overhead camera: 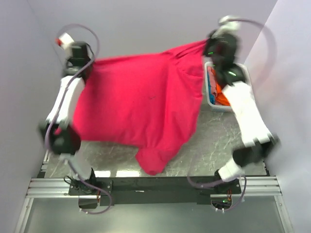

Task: Fold and stack the t-shirts
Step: Flatten the tshirt out

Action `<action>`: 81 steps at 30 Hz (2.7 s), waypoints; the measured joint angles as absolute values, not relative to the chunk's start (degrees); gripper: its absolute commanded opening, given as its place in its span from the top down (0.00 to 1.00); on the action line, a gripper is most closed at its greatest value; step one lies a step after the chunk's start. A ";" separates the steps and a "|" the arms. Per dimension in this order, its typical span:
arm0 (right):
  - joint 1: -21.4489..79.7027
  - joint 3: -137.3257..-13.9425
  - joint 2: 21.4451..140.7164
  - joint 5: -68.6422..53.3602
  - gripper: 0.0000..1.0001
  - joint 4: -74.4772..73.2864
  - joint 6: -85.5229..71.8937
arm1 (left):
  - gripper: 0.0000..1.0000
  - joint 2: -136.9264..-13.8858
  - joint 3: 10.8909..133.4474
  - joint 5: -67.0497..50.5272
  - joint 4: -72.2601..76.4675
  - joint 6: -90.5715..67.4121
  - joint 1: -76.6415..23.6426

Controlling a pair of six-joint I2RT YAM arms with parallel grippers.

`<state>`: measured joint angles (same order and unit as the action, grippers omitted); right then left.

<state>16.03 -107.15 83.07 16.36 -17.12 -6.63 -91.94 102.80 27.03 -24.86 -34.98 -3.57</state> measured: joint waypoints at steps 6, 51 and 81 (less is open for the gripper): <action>13.87 -105.97 111.94 7.46 1.00 -16.36 -8.40 | 0.99 -119.37 101.38 21.93 -24.67 -33.89 -1.43; 25.28 -78.59 94.41 14.59 1.00 -25.80 -20.36 | 1.00 -114.65 87.07 20.86 -13.78 -31.88 0.25; 30.20 -64.51 72.27 21.47 1.00 -26.24 -28.12 | 0.99 -98.56 78.98 22.76 -20.36 -36.77 1.63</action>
